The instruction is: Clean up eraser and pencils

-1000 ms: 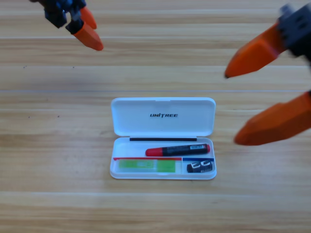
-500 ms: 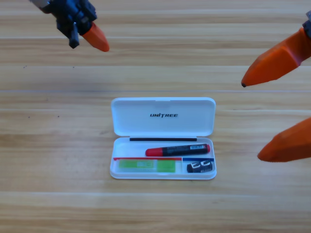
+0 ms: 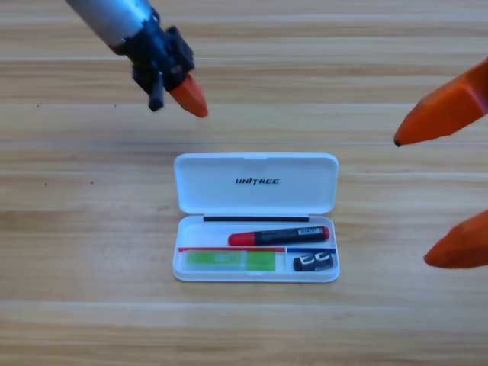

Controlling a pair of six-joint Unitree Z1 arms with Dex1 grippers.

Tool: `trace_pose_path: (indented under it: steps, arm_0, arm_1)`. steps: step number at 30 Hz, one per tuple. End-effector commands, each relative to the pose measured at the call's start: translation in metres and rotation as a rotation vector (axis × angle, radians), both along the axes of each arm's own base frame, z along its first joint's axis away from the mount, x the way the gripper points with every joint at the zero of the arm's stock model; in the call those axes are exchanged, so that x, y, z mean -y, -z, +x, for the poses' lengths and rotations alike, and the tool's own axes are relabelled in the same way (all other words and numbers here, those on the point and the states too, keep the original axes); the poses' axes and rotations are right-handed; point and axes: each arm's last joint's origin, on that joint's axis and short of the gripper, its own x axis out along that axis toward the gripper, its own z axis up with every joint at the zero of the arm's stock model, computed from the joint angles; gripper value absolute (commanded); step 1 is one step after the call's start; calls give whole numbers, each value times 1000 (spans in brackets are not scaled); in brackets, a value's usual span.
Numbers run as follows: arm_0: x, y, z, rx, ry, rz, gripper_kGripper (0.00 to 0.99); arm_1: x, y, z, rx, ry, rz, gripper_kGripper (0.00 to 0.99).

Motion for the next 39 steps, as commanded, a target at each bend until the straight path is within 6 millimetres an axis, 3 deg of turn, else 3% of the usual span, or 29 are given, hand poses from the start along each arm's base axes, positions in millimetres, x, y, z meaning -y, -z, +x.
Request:
trace_pose_path:
  steps: [1,13,21,29,39]
  arm_0:
    - [22,38,-2,-57,43,46,0]
    - [20,69,-9,-86,51,67,0]
    - [15,77,-15,-106,54,76,0]
    - [8,64,-30,-105,54,72,0]
    - [8,33,-59,-84,77,57,0]
  arm_1:
    - [7,2,1,-2,12,9,990]
    - [7,3,1,-3,10,7,990]
    - [7,3,1,-4,9,8,985]
    - [6,3,2,-6,8,7,983]
    - [4,3,3,-10,8,2,982]
